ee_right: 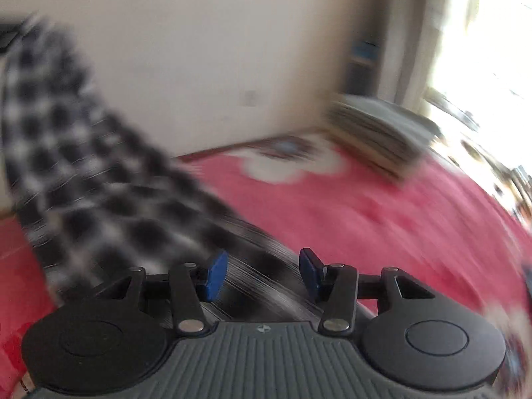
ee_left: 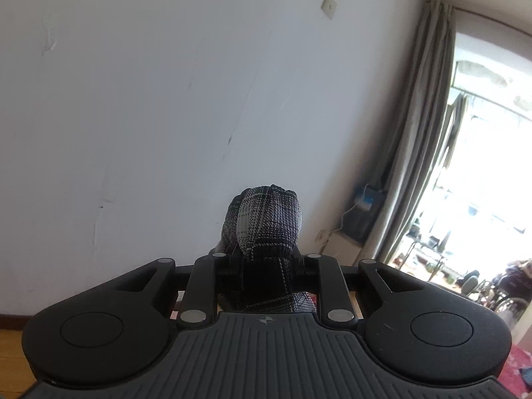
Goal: Fold clothes
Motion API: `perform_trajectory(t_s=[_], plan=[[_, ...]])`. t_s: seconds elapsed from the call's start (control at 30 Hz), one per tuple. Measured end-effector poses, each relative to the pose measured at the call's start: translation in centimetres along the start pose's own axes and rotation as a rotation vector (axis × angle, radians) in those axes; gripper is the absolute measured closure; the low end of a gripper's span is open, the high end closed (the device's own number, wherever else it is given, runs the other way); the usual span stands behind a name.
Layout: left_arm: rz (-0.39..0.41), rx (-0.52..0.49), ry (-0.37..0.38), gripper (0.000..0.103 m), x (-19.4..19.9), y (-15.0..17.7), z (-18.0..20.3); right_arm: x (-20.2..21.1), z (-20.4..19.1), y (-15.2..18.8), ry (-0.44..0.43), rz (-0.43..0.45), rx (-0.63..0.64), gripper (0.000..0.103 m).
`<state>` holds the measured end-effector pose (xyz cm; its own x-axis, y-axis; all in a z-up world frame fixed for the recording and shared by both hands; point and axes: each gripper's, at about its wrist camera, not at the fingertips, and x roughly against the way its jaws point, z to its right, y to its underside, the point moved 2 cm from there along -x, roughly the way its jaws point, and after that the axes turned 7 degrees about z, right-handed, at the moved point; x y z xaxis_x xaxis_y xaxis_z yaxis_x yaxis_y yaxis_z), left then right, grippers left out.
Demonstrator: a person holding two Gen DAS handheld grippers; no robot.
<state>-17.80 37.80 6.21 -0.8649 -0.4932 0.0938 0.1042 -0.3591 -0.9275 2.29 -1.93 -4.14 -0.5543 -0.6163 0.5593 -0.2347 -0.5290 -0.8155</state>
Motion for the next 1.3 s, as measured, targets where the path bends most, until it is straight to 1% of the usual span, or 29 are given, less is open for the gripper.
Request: perform_trajectory(t_s=[0.07, 0.1, 0.2, 0.33, 0.4, 0.43, 0.5, 0.57, 0.6, 0.63, 0.7, 0.73, 0.77, 0.83, 0.9, 0.93, 1.0, 1.07, 1.17, 1.2, 1.23, 1.3], plan=[[0.001, 0.000, 0.005, 0.083, 0.2, 0.1, 0.0, -3.3, -2.1, -1.2, -0.063, -0.002, 0.046, 0.055], [0.001, -0.003, 0.005, 0.083, -0.3, 0.2, 0.3, -4.7, -2.9, -1.7, -0.092, -0.001, 0.063, 0.057], [-0.006, -0.011, -0.001, 0.083, -1.5, 0.4, 0.8, -8.3, -4.8, -2.6, -0.132, 0.002, 0.123, 0.059], [-0.025, -0.026, -0.025, 0.083, -3.0, 0.8, 0.8, -11.0, -6.3, -2.0, -0.177, -0.043, 0.162, 0.063], [-0.036, -0.031, -0.035, 0.083, -3.6, 1.0, 1.0, -11.1, -5.5, -1.8, -0.174, -0.045, 0.105, 0.063], [-0.041, -0.033, -0.039, 0.083, -3.8, 1.2, 1.1, -10.7, -4.8, -1.8, -0.166, -0.042, 0.054, 0.062], [-0.052, -0.034, -0.045, 0.083, -4.3, 1.5, 1.1, -9.1, -2.4, -1.6, -0.126, -0.030, -0.098, 0.060], [-0.057, -0.030, -0.048, 0.083, -4.3, 1.7, 0.9, -6.3, 1.2, -0.5, -0.087, -0.009, -0.303, 0.058], [-0.060, -0.027, -0.051, 0.083, -4.5, 1.7, 0.9, -4.6, 3.0, 0.6, -0.068, -0.007, -0.407, 0.053], [-0.063, -0.022, -0.054, 0.083, -4.7, 1.8, 0.7, -2.5, 5.0, 2.1, -0.036, -0.011, -0.514, 0.050], [-0.074, -0.012, -0.063, 0.083, -5.4, 2.0, 0.5, 2.1, 9.4, 5.9, 0.043, -0.019, -0.708, 0.050], [-0.080, -0.010, -0.070, 0.083, -5.8, 2.1, 0.4, 4.6, 11.6, 8.1, 0.102, -0.021, -0.794, 0.049], [-0.086, -0.008, -0.079, 0.083, -6.3, 2.2, 0.4, 7.3, 13.7, 10.3, 0.179, -0.021, -0.886, 0.049], [-0.098, -0.005, -0.096, 0.083, -7.2, 2.4, 0.6, 13.0, 17.9, 15.3, 0.352, -0.019, -1.088, 0.047], [-0.107, -0.009, -0.115, 0.083, -7.8, 2.7, 0.9, 18.6, 20.2, 20.3, 0.477, 0.019, -1.328, 0.046], [-0.110, -0.012, -0.124, 0.083, -8.0, 2.9, 1.1, 20.8, 20.3, 22.5, 0.508, 0.037, -1.436, 0.046], [-0.117, -0.020, -0.141, 0.083, -8.3, 3.2, 1.6, 23.9, 19.2, 26.2, 0.520, 0.059, -1.608, 0.045], [-0.124, -0.036, -0.158, 0.083, -8.3, 3.4, 2.0, 25.1, 17.0, 28.8, 0.492, 0.060, -1.722, 0.045], [-0.134, -0.047, -0.180, 0.083, -9.5, 3.4, 3.0, 24.1, 15.4, 30.8, 0.454, 0.096, -1.786, 0.045], [-0.136, -0.048, -0.183, 0.083, -10.0, 3.4, 3.3, 23.7, 15.4, 31.0, 0.447, 0.114, -1.790, 0.042], [-0.137, -0.048, -0.184, 0.083, -10.0, 3.4, 3.5, 23.3, 15.8, 30.9, 0.438, 0.136, -1.789, 0.035], [-0.135, -0.051, -0.184, 0.083, -10.1, 3.4, 3.9, 22.5, 16.6, 30.6, 0.423, 0.170, -1.793, 0.032]])
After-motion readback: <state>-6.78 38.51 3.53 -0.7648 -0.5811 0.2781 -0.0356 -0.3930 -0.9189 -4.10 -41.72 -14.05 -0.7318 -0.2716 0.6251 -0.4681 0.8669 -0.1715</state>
